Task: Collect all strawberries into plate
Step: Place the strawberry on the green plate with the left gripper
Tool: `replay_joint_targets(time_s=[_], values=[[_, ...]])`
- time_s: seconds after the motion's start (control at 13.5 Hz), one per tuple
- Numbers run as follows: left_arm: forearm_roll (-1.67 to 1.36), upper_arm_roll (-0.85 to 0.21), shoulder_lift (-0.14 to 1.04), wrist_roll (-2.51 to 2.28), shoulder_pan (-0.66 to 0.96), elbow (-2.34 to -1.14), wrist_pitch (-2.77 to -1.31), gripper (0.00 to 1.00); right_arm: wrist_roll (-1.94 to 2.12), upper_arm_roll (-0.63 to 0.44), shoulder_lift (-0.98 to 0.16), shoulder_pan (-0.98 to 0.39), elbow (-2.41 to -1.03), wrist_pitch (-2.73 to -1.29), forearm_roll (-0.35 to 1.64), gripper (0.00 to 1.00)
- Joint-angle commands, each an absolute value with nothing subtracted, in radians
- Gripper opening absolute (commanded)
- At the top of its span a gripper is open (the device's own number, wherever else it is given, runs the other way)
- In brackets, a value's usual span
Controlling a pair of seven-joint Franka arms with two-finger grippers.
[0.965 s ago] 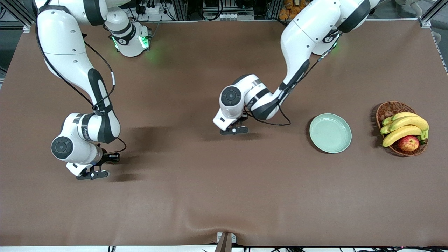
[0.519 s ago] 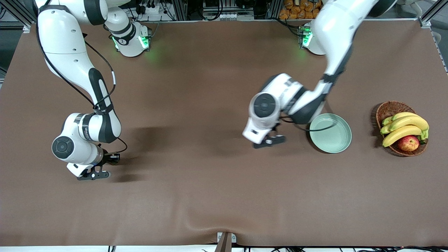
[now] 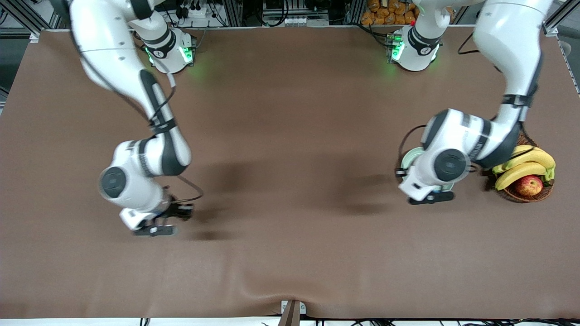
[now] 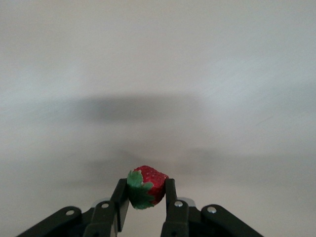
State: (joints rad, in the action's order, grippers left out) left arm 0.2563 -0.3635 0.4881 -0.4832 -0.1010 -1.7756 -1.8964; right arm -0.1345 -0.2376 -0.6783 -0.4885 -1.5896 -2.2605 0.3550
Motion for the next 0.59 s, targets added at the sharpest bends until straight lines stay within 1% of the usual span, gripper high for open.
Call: replay_joint_targets(time_s=[0.0,0.07,0.15,0.22,0.3,0.37,0.52], values=[[0.291,-0.377,0.456,-0.442,-0.179,-1.917,-2.04,0.0,-0.337,-0.245,-0.667,-0.618,-1.603,-2.22,0.448,0.02],[0.301,-0.377,0.462,-0.411,-0.222,-1.934,-2.08,0.0,-0.391,-0.244,-0.672,-0.661,-1.603,-2.22,0.492,0.02],[0.307,-0.377,0.475,-0.367,-0.245,-1.936,-2.097,0.11,-0.425,-0.23,-0.673,-0.692,-1.603,-2.22,0.532,0.03],[0.307,-0.377,0.482,-0.336,-0.27,-1.934,-2.105,0.33,-0.437,-0.223,-0.673,-0.71,-1.603,-2.22,0.575,0.04],[0.307,-0.379,0.48,-0.321,-0.281,-1.933,-2.106,0.71,-0.437,-0.215,-0.673,-0.722,-1.603,-2.217,0.625,0.08],[0.307,-0.379,0.477,-0.319,-0.279,-1.931,-2.106,1.0,-0.436,-0.207,-0.675,-0.736,-1.605,-2.217,0.674,0.08],[0.301,-0.38,0.456,-0.319,-0.278,-1.924,-2.092,1.0,-0.439,-0.187,-0.678,-0.778,-1.605,-2.218,0.741,0.12]])
